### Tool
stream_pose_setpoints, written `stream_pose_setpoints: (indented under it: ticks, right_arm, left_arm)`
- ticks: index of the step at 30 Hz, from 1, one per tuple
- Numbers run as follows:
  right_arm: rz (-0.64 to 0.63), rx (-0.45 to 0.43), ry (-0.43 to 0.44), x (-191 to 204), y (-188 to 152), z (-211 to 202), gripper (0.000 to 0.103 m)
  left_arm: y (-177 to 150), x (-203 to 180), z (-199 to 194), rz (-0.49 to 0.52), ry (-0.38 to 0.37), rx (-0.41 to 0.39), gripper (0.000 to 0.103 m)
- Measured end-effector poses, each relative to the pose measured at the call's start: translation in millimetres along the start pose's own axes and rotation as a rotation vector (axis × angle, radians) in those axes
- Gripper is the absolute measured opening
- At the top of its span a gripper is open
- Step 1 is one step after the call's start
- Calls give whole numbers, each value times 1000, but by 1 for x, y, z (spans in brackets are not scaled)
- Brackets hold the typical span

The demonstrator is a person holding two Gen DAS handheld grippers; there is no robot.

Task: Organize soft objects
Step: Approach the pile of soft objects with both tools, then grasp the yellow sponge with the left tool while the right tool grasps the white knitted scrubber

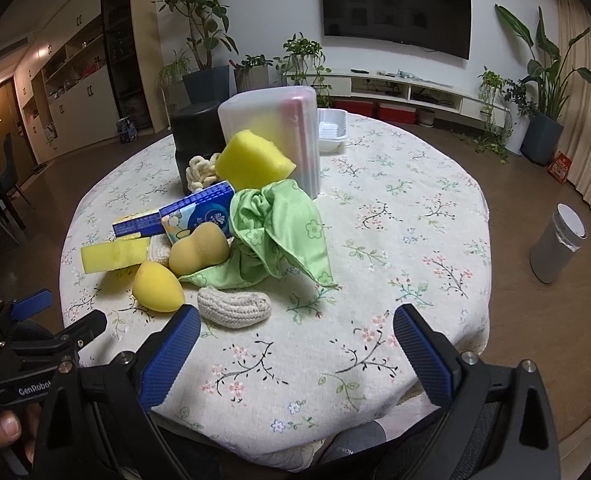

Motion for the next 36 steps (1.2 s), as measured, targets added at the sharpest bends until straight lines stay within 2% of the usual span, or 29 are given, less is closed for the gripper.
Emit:
stream_pose_setpoints:
  ticks: [5, 15, 22, 27, 29, 31, 33, 35, 36]
  right_arm:
    - [-35, 17, 55, 16, -1, 11, 99]
    - [-40, 94, 143, 29, -4, 45, 85]
    - [-59, 127, 151, 36, -8, 61, 84]
    - [-89, 129, 140, 39, -6, 70, 75]
    - [-120, 118, 135, 42, -5, 71, 66]
    - [-136, 108, 134, 42, -3, 72, 57]
    - [-139, 99, 147, 42, -3, 72, 56]
    - [-139, 94, 155, 43, -3, 72, 54]
    - [-137, 92, 160, 42, -3, 71, 54]
  left_arm:
    - [13, -1, 8, 31, -9, -13, 103]
    - [31, -3, 34, 41, -62, 24, 102]
    - [31, -3, 45, 30, -92, 45, 102]
    - [33, -6, 48, 12, -137, 49, 102]
    - [34, -7, 49, -2, -153, 48, 102]
    - [35, -7, 50, -17, -170, 48, 96]
    - [34, -8, 52, -22, -187, 59, 77]
    - [33, -10, 52, -9, -181, 57, 74]
    - [32, -13, 52, 4, -180, 55, 66]
Point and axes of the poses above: each gripper's, at about its wrist camera, not at the fingertips, and z roughly the way its jaws point, x to its left, y to its top, the point moved 9 cm from there along z, roughly the way its jaws point, and after that the axes turned 6 degrees about -z, right-handed, at the moved point
